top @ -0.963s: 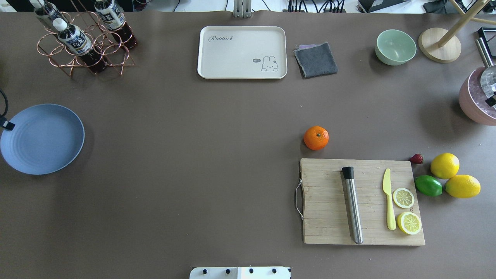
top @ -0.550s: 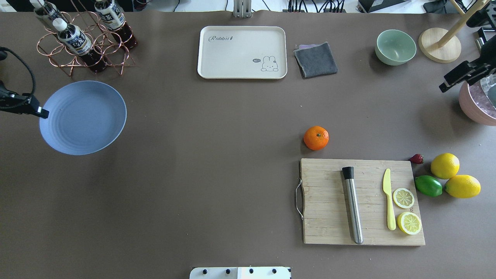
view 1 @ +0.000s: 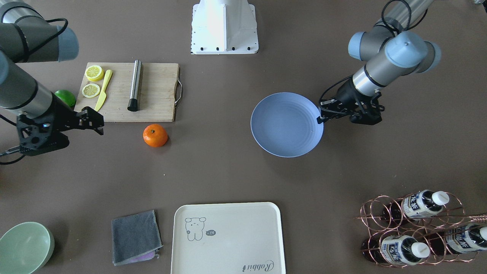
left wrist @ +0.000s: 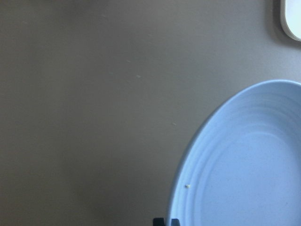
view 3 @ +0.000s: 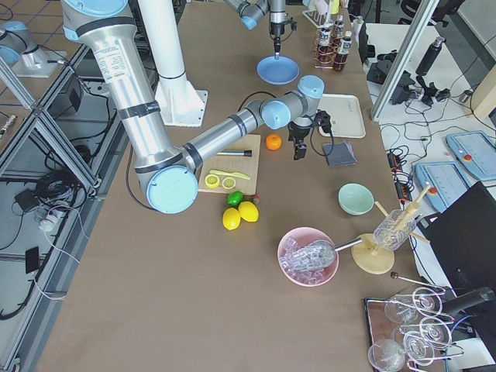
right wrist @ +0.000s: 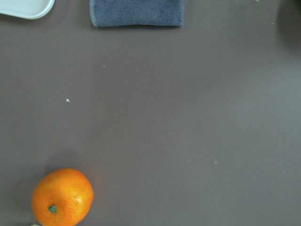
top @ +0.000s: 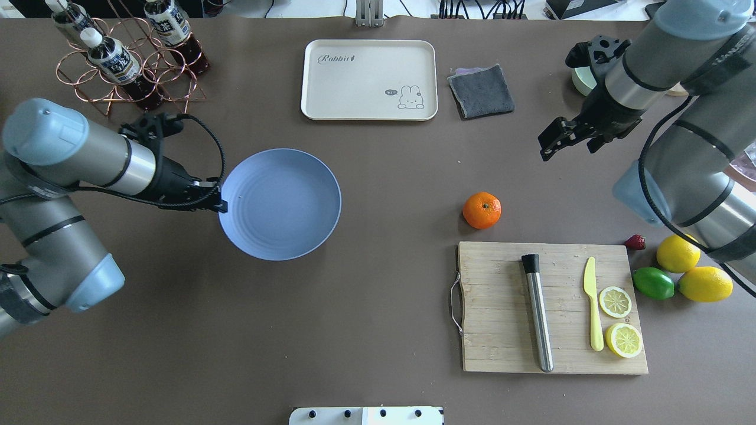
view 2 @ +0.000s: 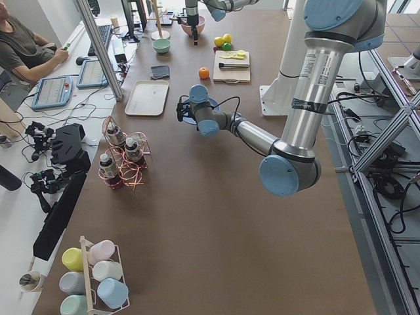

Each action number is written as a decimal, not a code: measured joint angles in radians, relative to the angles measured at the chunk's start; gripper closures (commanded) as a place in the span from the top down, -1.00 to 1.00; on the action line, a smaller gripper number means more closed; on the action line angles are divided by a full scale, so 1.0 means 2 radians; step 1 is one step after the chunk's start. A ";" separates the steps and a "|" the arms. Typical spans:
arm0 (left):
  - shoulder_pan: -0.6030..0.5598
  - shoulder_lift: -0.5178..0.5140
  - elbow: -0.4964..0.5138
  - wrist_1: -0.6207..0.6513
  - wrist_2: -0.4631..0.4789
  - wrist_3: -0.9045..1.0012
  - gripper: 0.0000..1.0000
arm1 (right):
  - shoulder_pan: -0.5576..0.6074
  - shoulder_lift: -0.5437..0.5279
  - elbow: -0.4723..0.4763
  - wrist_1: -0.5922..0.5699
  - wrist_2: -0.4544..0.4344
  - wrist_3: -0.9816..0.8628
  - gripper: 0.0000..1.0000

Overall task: Pick orange to plate
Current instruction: 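Push the blue plate inward with the left gripper while the right reaches the orange, then close the right gripper around the orange beside the cutting board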

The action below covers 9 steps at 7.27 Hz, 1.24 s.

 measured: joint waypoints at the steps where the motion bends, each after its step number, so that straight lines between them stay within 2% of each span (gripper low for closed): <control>1: 0.042 -0.019 0.003 0.001 0.038 -0.024 -1.00 | -0.030 0.005 -0.007 0.034 -0.019 0.044 1.00; 3: 0.094 -0.047 0.012 0.002 0.088 -0.056 -1.00 | -0.074 0.014 -0.022 0.067 -0.053 0.096 1.00; 5: 0.125 -0.058 0.016 0.003 0.121 -0.072 -1.00 | -0.097 0.023 -0.034 0.082 -0.065 0.129 1.00; 9: 0.136 -0.061 0.013 0.002 0.133 -0.081 -1.00 | -0.125 0.025 -0.058 0.096 -0.096 0.147 0.96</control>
